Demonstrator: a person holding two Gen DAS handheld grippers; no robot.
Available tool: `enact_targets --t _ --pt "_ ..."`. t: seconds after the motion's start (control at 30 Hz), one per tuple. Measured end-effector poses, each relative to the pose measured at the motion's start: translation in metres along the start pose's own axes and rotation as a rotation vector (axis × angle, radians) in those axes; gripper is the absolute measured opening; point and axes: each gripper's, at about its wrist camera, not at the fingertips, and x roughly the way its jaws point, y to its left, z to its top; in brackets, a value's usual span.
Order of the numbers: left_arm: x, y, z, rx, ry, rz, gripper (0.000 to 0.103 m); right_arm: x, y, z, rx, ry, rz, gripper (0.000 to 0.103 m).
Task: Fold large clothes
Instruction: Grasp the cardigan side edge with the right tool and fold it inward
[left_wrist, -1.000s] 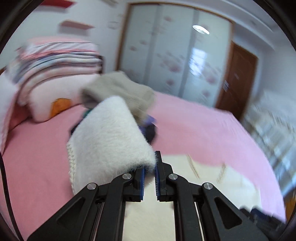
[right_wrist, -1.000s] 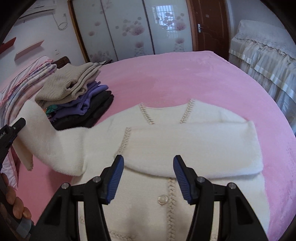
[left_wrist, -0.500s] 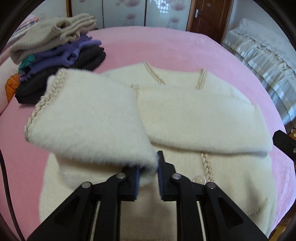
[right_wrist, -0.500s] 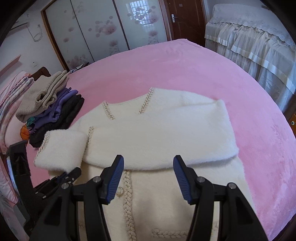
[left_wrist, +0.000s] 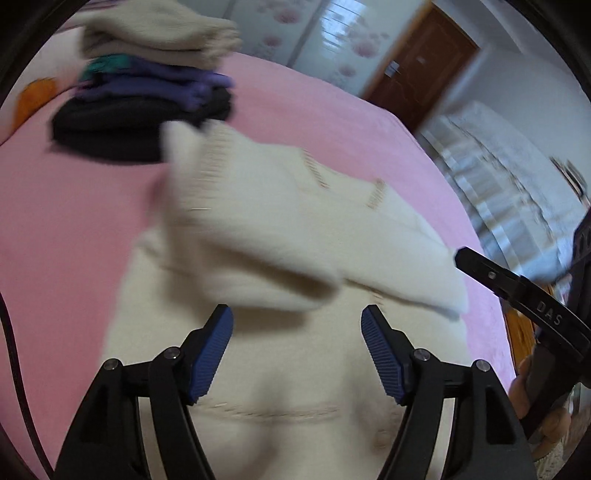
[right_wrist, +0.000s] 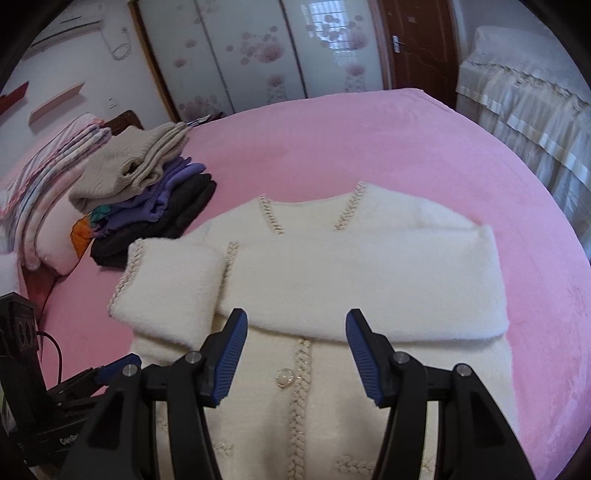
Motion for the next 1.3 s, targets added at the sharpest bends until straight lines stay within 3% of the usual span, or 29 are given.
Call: enact_targets --t 0.13,0.2,0.37,0.5,0.67,0.73,0.77,0.8,0.87,0.97,1.1,1.2,1.3 --pt "-0.014 0.052 -0.002 -0.096 -0.040 0.145 0.071 0.010 0.054 0.005 -0.142 0.010 0.077 0.056" --pt "-0.015 0.075 -0.005 -0.133 -0.033 0.212 0.071 0.019 0.085 0.005 -0.225 0.017 0.102 0.064" --pt "-0.009 0.108 -0.009 -0.212 -0.012 0.212 0.071 0.046 0.160 -0.008 -0.443 0.048 0.112 0.066" --pt "-0.005 0.124 -0.014 -0.243 0.004 0.202 0.071 0.067 0.201 -0.023 -0.588 0.058 0.058 0.066" --pt "-0.002 0.130 -0.016 -0.266 0.004 0.188 0.071 0.098 0.229 -0.034 -0.713 0.022 -0.122 0.066" --pt "0.001 0.128 -0.016 -0.263 0.005 0.190 0.071 0.105 0.229 -0.030 -0.717 -0.003 -0.176 0.053" --pt "0.002 0.127 -0.015 -0.258 0.005 0.188 0.071 0.105 0.226 -0.025 -0.701 -0.007 -0.172 0.020" --pt "0.004 0.125 -0.015 -0.252 0.005 0.188 0.071 0.104 0.223 -0.016 -0.670 0.000 -0.149 0.009" --pt "0.009 0.119 -0.012 -0.234 0.002 0.189 0.071 0.093 0.213 0.006 -0.591 -0.021 -0.129 0.009" --pt "0.023 0.105 -0.006 -0.193 0.004 0.199 0.071 0.063 0.182 0.051 -0.423 -0.120 -0.083 0.009" --pt "0.051 0.084 0.003 -0.129 0.029 0.231 0.071 0.017 0.110 0.100 -0.173 -0.247 -0.039 0.009" --pt "0.071 0.074 0.010 -0.107 0.056 0.247 0.071 0.001 0.049 0.111 -0.040 -0.293 -0.055 0.009" --pt "0.088 0.064 0.019 -0.080 0.062 0.279 0.071 0.010 -0.010 0.106 0.056 -0.257 -0.120 0.010"
